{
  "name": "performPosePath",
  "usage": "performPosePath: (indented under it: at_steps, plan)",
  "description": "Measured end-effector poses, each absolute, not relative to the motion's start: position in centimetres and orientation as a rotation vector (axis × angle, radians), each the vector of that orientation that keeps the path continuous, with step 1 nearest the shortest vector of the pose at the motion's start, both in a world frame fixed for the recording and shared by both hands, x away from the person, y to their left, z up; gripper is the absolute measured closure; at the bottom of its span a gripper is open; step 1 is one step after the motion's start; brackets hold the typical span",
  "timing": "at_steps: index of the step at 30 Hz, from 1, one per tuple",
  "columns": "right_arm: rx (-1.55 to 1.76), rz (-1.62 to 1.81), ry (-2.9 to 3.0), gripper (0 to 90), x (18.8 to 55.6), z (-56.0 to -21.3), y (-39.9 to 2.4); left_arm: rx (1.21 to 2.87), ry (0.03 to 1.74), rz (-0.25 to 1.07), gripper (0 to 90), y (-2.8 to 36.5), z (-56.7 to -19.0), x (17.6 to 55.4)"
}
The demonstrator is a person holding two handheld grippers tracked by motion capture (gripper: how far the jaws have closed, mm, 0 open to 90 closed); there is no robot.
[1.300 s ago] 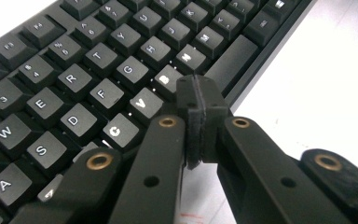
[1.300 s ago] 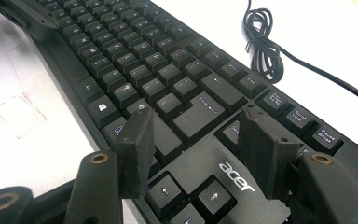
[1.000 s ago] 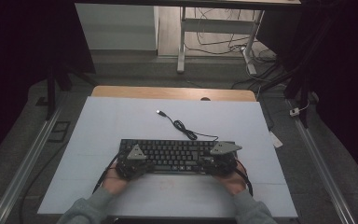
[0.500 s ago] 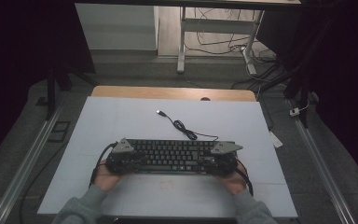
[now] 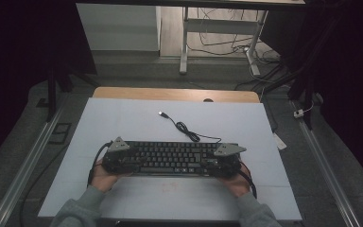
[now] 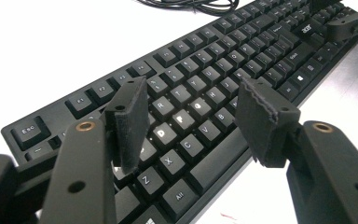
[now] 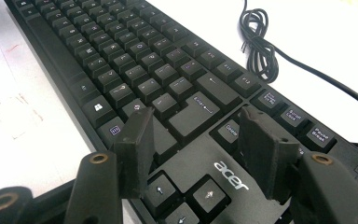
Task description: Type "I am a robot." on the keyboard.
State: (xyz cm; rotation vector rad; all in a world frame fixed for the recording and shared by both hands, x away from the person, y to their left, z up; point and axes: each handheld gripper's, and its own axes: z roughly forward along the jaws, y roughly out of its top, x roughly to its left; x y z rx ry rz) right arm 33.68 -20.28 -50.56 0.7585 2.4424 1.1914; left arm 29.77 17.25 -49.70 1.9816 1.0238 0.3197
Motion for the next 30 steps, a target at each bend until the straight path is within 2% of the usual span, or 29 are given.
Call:
performPosePath:
  at_steps: [24, 30]
  plan:
    - [0.758, 1.186, 2.447, 45.8, 33.7, -50.6, -20.3, 1.946, 1.103, 0.352, 43.0, 19.0, -49.7, 30.6]
    - [0.758, 1.187, 2.448, 45.8, 33.7, -50.7, -20.2, 1.952, 1.127, 0.354, 46.3, 19.4, -49.9, 30.8]
